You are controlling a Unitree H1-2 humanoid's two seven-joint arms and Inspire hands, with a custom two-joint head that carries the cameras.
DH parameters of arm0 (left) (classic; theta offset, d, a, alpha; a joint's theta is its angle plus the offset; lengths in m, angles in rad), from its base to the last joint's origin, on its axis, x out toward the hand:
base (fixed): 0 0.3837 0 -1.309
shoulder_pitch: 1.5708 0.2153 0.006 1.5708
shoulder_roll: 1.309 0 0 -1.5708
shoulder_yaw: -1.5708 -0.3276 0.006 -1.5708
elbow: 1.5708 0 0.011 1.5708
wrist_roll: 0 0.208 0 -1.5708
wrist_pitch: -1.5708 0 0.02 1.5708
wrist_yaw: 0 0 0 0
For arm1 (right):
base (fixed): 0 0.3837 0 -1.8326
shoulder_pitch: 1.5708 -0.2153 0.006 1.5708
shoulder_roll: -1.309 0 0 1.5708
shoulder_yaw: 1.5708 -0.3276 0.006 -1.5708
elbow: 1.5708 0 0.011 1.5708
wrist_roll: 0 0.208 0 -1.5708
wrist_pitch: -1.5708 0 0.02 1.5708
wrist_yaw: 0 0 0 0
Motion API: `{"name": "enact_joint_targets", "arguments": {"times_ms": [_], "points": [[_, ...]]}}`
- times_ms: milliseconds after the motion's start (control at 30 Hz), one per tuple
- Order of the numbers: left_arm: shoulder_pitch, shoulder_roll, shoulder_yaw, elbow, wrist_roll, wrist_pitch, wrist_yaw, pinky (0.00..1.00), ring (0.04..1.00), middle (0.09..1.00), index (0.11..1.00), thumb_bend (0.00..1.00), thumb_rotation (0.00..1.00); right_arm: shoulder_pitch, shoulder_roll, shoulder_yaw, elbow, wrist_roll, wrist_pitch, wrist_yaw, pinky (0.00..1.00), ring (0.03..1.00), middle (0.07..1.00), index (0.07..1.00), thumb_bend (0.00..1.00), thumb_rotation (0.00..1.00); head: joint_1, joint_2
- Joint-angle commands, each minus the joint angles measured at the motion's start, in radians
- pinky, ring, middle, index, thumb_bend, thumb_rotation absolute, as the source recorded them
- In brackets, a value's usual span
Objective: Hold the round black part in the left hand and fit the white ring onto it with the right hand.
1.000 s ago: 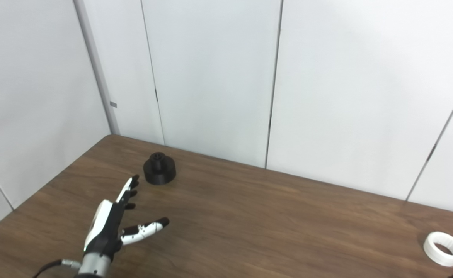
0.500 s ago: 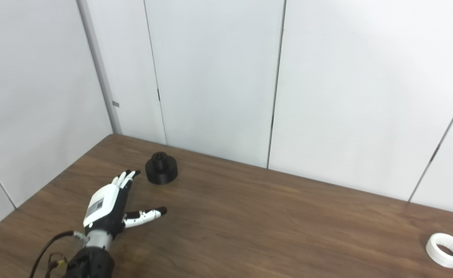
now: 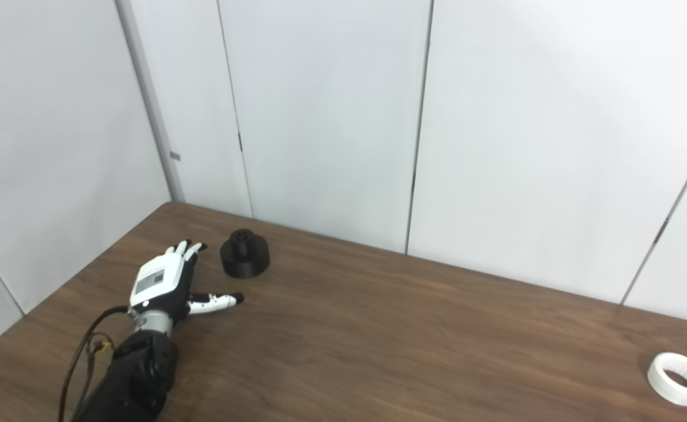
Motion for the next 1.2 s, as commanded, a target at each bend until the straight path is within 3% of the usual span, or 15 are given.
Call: {"name": "enact_joint_targets", "arguments": {"times_ms": [0,400,667,1167], "points": [[-0.077,0.042,0.003,-0.001,-0.002,-0.008,0.021,1.00,1.000,1.000,0.923,1.00,0.55,0.008,0.000,-0.001,-0.010,0.005,-0.016,0.003,0.75,0.864,0.878,0.844,0.88,0.82,0.000,0.000],[-0.210,0.064,-0.033,0.186,-0.056,0.023,0.002,1.00,1.000,0.996,0.910,1.00,0.58,0.015,0.003,0.001,-0.027,0.004,-0.003,-0.002,0.78,0.881,0.892,0.858,0.86,0.83,-0.005,0.006],[-0.286,0.092,-0.073,0.314,-0.119,-0.052,-0.005,1.00,1.000,0.988,0.891,1.00,0.58,0.019,0.000,0.000,-0.027,0.000,-0.005,-0.002,0.77,0.882,0.889,0.860,0.86,0.84,-0.006,0.010],[-0.336,0.092,-0.111,0.333,-0.179,-0.049,-0.021,1.00,1.000,0.974,0.872,1.00,0.55,0.020,0.007,-0.001,-0.034,0.005,0.001,-0.007,0.77,0.883,0.886,0.851,0.87,0.82,-0.018,0.013]]}}
